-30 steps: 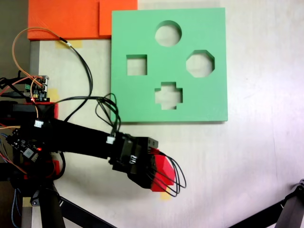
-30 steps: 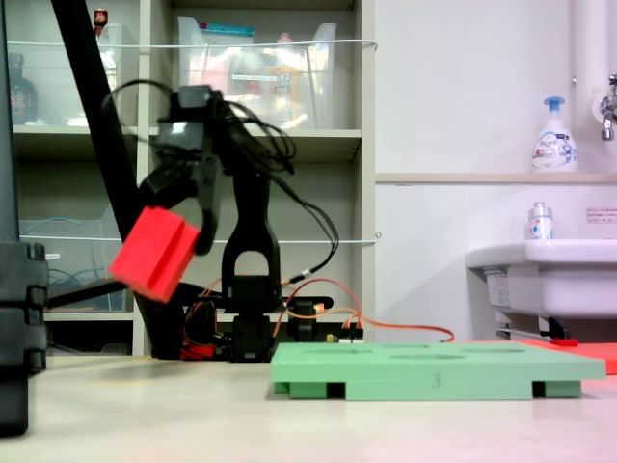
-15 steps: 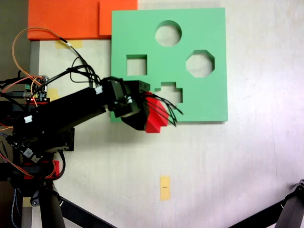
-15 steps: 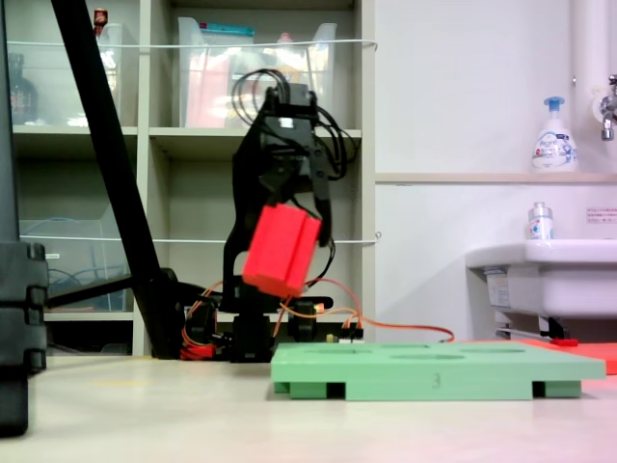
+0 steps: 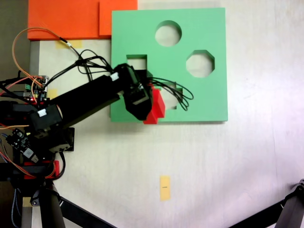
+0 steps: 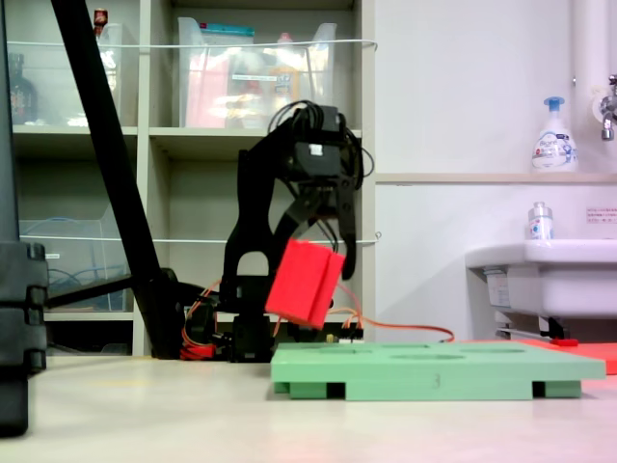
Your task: Put the cross columnar block into the corresponding hole
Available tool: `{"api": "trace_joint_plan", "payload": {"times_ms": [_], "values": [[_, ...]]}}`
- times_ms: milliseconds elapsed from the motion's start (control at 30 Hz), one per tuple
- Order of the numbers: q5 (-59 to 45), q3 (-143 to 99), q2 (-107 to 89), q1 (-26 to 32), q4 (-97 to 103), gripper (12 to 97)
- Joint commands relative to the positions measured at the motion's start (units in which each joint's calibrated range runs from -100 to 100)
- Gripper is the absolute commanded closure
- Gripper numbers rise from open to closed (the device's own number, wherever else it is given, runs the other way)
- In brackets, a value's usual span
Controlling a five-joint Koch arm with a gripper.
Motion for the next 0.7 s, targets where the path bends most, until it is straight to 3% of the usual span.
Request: {"api": "trace_joint_plan", "payload": {"times_ms": [0,667], "values": [[0.2,3.3,0.7,0.6,3.1,73.0],[4.0,12.7,14.6,2.3,13.1,72.8]]}}
